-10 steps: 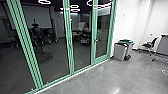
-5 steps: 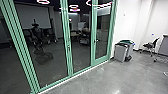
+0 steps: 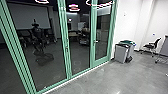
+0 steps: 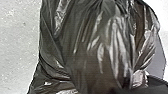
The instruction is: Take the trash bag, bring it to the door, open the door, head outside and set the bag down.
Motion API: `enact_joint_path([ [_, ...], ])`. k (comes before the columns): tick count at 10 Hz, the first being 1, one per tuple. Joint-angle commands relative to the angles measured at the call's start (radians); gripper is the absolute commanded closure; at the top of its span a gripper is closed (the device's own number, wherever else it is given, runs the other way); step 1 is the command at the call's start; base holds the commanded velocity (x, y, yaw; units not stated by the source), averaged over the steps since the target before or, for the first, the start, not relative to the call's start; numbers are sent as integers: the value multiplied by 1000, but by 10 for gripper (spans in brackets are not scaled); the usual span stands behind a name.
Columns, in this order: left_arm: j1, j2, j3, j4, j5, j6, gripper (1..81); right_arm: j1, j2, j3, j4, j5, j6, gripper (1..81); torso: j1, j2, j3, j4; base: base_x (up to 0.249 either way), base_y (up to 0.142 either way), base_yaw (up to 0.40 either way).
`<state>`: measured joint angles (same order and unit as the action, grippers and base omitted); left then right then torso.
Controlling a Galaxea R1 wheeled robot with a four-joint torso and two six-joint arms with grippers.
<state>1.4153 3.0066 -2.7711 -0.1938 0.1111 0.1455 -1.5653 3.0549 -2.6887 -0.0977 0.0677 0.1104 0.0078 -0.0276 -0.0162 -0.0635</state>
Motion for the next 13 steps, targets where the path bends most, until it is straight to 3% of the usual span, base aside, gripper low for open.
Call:
enact_joint_path([
  [1, -63, -3, -2, 5, 61, 3, 811, 47, 3, 4, 3, -49, -2, 10, 0, 0, 0, 0, 185, -61, 0],
  [13, -63, -1, -2, 5, 59, 3, 811, 46, 3, 4, 3, -48, -2, 10, 0, 0, 0, 0, 185, -63, 0],
])
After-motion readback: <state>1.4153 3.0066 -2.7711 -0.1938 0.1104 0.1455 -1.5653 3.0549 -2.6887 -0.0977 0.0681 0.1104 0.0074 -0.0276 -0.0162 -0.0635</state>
